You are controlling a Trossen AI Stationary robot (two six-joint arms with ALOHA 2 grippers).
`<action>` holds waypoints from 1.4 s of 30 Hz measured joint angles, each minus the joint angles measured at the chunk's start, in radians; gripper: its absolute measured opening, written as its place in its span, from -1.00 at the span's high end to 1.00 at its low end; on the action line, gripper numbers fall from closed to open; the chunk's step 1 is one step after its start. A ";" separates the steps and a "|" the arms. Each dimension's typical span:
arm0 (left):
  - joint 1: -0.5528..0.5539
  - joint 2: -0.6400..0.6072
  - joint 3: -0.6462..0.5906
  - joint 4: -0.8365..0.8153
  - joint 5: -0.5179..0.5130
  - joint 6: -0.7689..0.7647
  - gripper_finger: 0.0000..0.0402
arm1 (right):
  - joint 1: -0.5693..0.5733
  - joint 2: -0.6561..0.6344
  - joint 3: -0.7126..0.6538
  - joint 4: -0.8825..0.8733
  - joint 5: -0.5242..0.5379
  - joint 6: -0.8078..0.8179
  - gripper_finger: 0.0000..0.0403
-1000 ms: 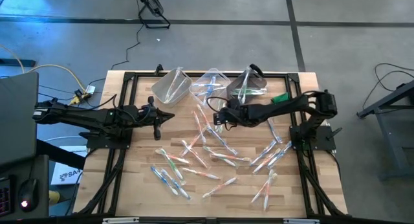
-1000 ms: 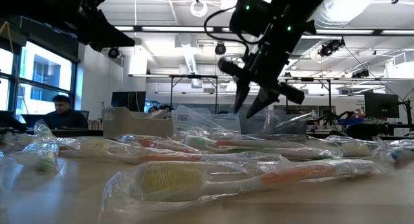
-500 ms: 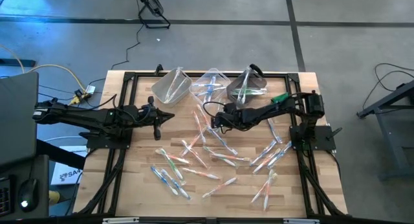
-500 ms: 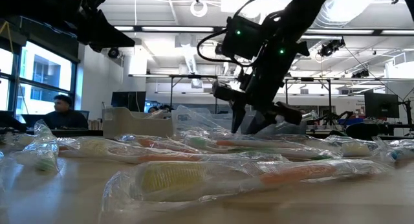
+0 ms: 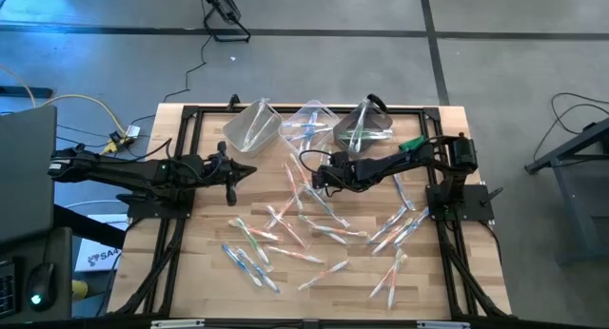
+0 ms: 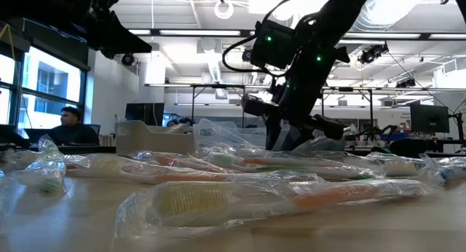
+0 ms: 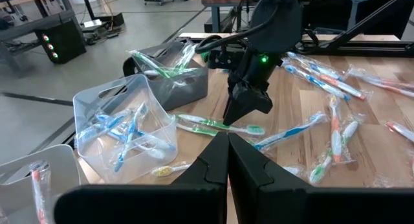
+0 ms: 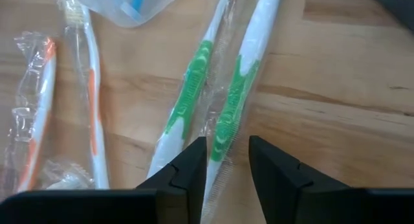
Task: Pick & Place Toothbrushes
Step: Put the green toothbrush into the black bin
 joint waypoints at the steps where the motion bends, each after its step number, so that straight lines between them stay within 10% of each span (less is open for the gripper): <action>1: 0.000 0.000 0.000 0.000 0.000 0.000 1.00 | 0.000 0.000 0.000 0.000 -0.005 0.000 0.49; 42: 0.000 0.000 0.000 -0.004 0.000 0.000 1.00 | 0.014 0.007 0.003 -0.187 -0.088 -0.063 0.94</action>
